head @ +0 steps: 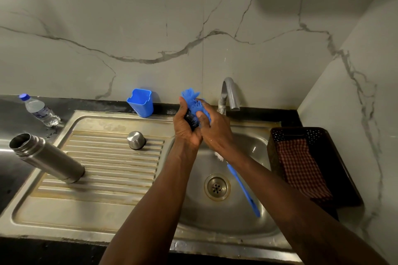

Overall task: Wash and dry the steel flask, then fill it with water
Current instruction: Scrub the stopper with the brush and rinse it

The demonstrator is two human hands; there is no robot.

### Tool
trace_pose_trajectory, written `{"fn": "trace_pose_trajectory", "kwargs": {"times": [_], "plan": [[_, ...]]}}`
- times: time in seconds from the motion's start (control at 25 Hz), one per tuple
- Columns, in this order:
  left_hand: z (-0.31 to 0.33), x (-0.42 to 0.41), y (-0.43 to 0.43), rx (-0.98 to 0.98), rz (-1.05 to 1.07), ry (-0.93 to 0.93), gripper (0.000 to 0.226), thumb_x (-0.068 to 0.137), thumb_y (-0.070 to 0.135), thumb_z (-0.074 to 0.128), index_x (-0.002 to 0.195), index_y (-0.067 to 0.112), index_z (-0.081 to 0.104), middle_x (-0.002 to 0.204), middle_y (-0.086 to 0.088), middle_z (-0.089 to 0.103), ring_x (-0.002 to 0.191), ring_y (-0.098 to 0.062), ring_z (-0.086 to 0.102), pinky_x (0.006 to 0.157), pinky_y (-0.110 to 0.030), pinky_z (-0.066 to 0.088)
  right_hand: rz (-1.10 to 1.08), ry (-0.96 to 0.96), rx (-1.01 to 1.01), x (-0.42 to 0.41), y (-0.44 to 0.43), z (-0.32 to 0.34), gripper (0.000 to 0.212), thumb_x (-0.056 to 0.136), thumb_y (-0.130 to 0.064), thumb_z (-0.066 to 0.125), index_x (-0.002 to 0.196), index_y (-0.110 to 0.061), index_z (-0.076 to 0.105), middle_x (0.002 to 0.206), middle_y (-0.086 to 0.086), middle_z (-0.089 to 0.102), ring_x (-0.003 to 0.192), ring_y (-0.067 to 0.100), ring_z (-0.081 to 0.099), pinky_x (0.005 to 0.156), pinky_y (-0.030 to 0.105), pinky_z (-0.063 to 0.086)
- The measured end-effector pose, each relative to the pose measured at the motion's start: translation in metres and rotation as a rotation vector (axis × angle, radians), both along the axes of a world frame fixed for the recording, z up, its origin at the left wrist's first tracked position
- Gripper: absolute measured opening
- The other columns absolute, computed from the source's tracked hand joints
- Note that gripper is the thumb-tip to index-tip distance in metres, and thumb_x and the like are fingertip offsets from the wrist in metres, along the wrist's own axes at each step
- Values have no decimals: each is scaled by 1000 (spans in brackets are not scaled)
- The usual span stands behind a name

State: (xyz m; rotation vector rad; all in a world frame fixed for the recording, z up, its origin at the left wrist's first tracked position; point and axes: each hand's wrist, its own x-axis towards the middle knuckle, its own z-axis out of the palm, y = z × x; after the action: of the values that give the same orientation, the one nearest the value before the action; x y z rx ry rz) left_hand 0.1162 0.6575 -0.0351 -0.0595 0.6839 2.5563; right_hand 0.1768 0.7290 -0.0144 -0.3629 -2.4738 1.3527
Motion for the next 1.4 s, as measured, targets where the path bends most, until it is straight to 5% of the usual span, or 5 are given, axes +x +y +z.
{"fn": "trace_pose_trajectory", "kwargs": {"times": [0.4, 0.8, 1.0, 1.2, 1.4], "plan": [[-9, -1, 7, -8, 67, -75, 63, 103, 65, 42, 110, 7, 66, 92, -11, 70, 79, -21, 70, 71, -32, 62, 50, -51, -63, 0, 0, -3, 46, 108, -31, 50, 153, -23, 47, 148, 8, 58, 132, 24, 58, 112, 36, 47], [-2, 5, 6, -84, 6, -144, 89, 93, 83, 36, 116, 4, 69, 98, -13, 74, 83, -22, 73, 83, -33, 62, -100, -154, -25, -8, 8, 1, 46, 108, -35, 47, 153, -28, 46, 145, 7, 60, 133, 27, 55, 110, 35, 42], [2, -6, 7, -100, 47, -118, 99, 91, 89, 16, 98, 5, 69, 83, -12, 72, 72, -23, 72, 66, -31, 62, 13, -92, -31, 1, -2, -5, 47, 108, -34, 48, 154, -26, 45, 149, 7, 56, 136, 25, 54, 114, 42, 44], [-1, 2, 11, -143, -36, -99, 89, 91, 86, 33, 108, 8, 70, 94, -10, 72, 83, -23, 73, 79, -35, 63, -100, -187, 15, -7, 2, -1, 47, 108, -39, 46, 155, -31, 43, 144, 6, 60, 132, 28, 55, 110, 45, 46], [-6, 5, 6, -332, -156, -20, 62, 101, 57, 57, 138, 8, 65, 127, -14, 71, 120, -31, 67, 116, -49, 44, -105, -180, -94, -13, 21, 8, 50, 108, -40, 46, 157, -29, 40, 151, 6, 54, 136, 25, 53, 113, 44, 46]]}}
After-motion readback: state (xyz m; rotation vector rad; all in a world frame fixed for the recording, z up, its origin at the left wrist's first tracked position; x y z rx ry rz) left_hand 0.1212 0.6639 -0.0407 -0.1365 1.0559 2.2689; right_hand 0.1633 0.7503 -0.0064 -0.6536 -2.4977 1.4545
